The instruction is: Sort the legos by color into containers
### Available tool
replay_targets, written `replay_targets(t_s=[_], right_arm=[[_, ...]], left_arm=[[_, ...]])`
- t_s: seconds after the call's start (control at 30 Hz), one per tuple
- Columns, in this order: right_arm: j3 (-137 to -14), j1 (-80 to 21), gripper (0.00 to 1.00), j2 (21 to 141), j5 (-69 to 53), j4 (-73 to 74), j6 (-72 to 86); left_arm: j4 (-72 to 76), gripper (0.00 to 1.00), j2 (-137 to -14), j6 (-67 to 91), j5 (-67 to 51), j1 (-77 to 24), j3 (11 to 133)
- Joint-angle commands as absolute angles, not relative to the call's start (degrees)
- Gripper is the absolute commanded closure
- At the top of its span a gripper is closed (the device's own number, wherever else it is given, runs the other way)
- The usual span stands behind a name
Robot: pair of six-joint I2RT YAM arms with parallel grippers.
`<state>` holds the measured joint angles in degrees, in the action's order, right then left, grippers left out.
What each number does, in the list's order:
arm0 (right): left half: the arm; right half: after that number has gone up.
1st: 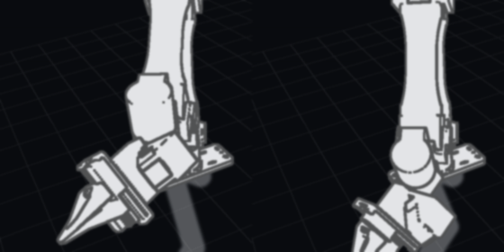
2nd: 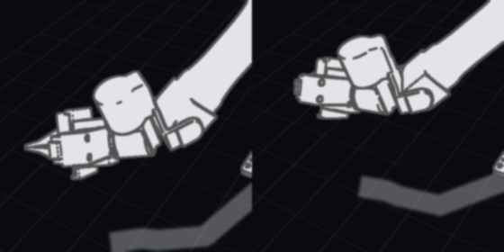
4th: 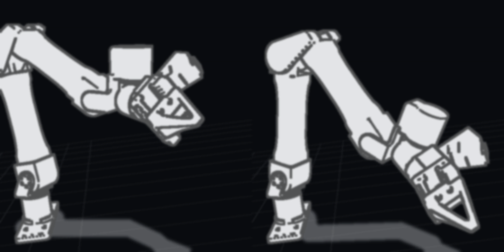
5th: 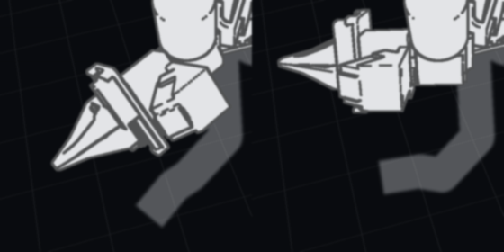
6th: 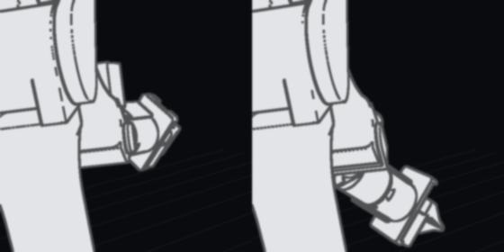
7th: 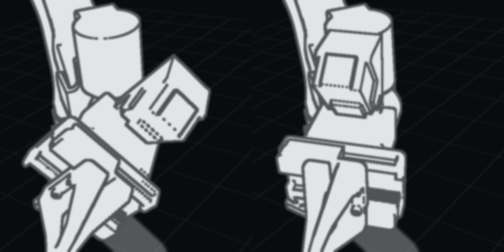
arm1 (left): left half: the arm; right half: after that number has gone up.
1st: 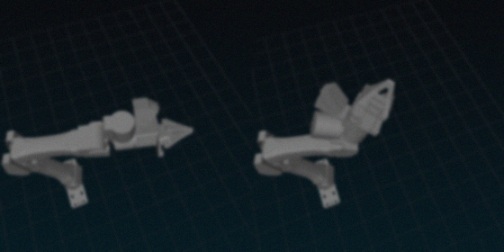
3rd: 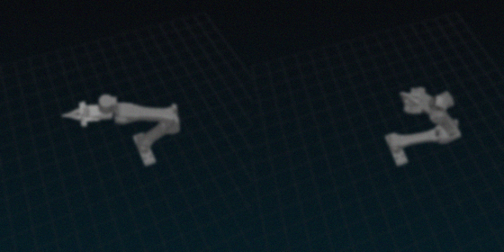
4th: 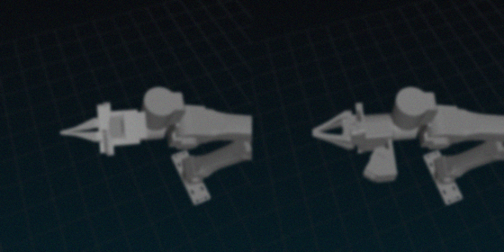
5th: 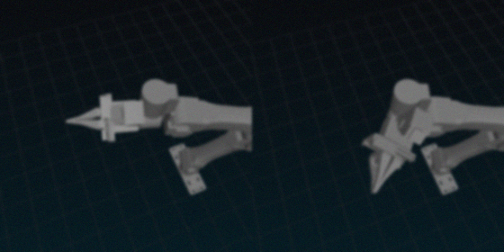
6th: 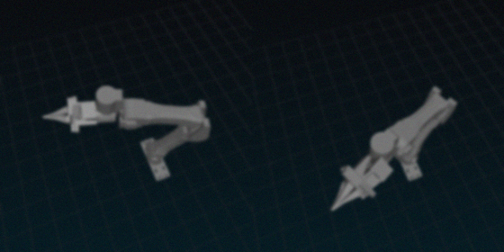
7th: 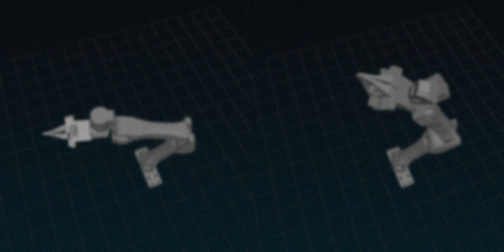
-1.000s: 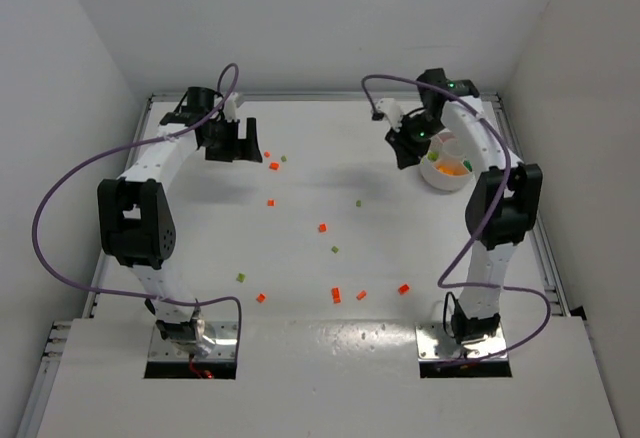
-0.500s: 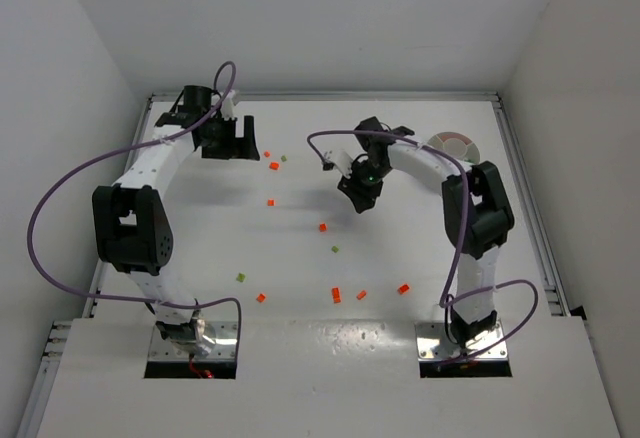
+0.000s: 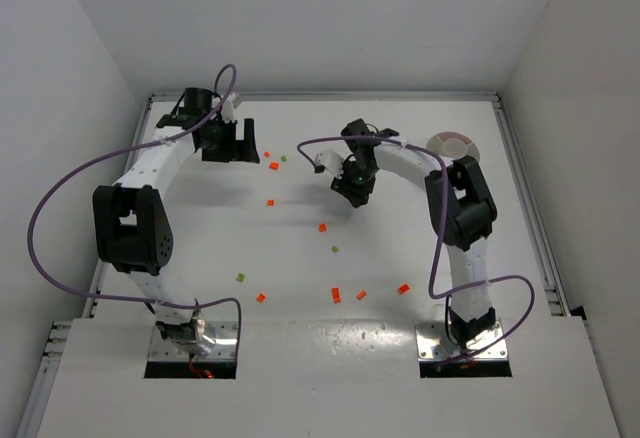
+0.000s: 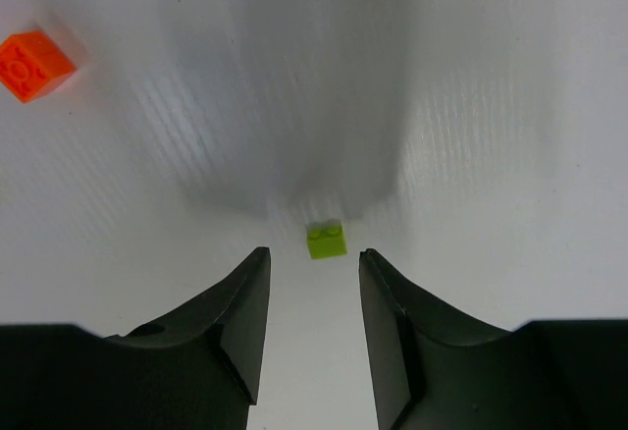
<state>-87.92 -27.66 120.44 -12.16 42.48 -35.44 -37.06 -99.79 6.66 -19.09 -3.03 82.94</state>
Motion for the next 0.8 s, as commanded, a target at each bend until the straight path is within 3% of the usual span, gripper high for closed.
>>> replay_targets(t_s=[0.0, 0.43, 0.53, 0.77], right_arm=[[-90.5, -28.1, 0.58, 121.6, -10.9, 42.2, -36.7], [-88.8, -28.1, 0.62, 123.4, -8.6, 41.7, -38.8], [-87.5, -28.1, 0.67, 123.4, -8.1, 40.5, -38.8], [-84.8, -28.1, 0.92, 121.8, -7.4, 39.2, -39.4]], left_arm=[[-36.4, 0.00, -97.8, 6.4, -19.1, -3.4, 82.9], [-36.4, 0.00, -98.9, 6.4, -19.1, -3.4, 82.9], [-36.4, 0.00, -98.9, 6.4, -19.1, -3.4, 82.9], [-36.4, 0.00, -98.9, 6.4, -19.1, -3.4, 82.9]])
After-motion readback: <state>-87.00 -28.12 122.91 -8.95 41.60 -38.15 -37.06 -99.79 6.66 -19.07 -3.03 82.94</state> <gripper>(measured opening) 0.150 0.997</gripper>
